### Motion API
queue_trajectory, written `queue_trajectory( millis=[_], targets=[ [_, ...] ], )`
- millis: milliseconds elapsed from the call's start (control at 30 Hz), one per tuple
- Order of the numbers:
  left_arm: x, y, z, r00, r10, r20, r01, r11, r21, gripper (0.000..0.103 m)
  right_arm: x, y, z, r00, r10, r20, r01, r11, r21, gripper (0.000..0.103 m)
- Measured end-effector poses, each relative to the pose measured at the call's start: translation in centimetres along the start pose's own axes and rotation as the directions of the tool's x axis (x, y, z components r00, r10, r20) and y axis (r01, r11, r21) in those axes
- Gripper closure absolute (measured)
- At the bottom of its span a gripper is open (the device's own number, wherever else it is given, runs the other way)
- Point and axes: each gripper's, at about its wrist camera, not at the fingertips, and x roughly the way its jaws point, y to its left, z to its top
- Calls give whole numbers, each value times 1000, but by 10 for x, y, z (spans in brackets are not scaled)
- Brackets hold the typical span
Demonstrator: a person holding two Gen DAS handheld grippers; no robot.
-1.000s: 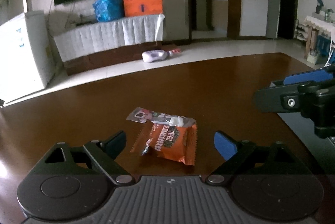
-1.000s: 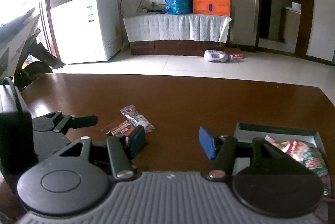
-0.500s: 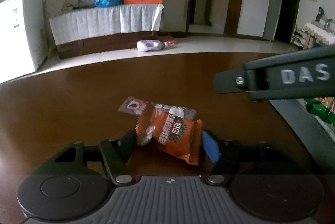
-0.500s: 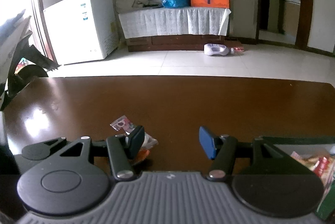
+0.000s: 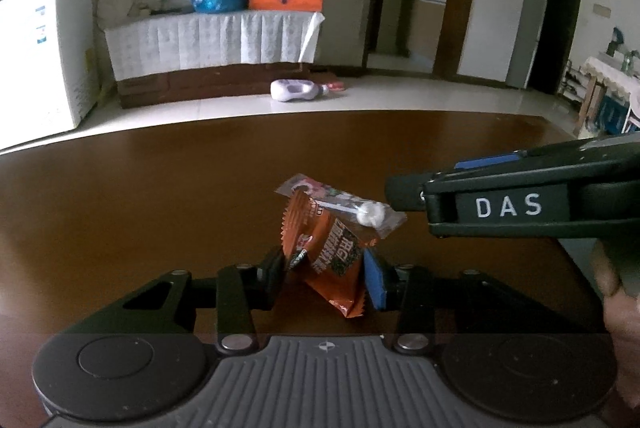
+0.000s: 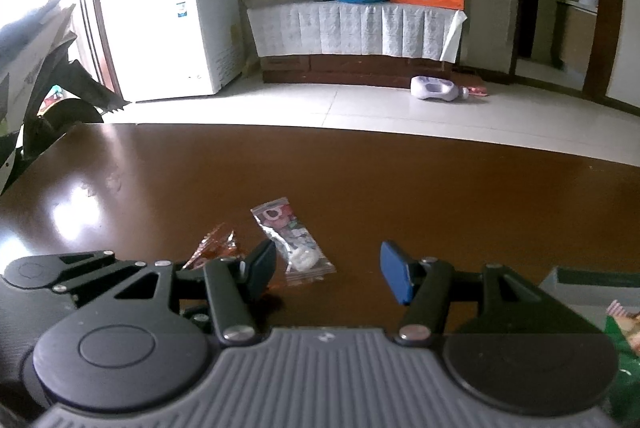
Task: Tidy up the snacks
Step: 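Close left tool on orange snack packet while right tool closes on clear candy packet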
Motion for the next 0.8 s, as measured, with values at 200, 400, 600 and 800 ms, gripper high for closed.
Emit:
queue_trajectory(
  millis=[200, 400, 600, 800],
  targets=[
    [-7, 19, 2, 999, 42, 5, -42, 998, -38, 62, 20, 12, -1, 1000, 7, -8, -7, 999, -35, 44],
    [-12, 40, 5, 997, 73, 7, -73, 995, -74, 63, 42, 27, -3, 999, 0, -39, -3, 998, -65, 44],
    [-15, 52, 6, 996, 87, 6, -86, 993, -86, 66, 68, 36, -2, 998, -6, -62, 1, 997, -79, 44],
    [-17, 54, 6, 997, 81, 13, -79, 992, -96, 68, 76, 45, -7, 998, -11, -56, 6, 995, -99, 44]
  ],
)
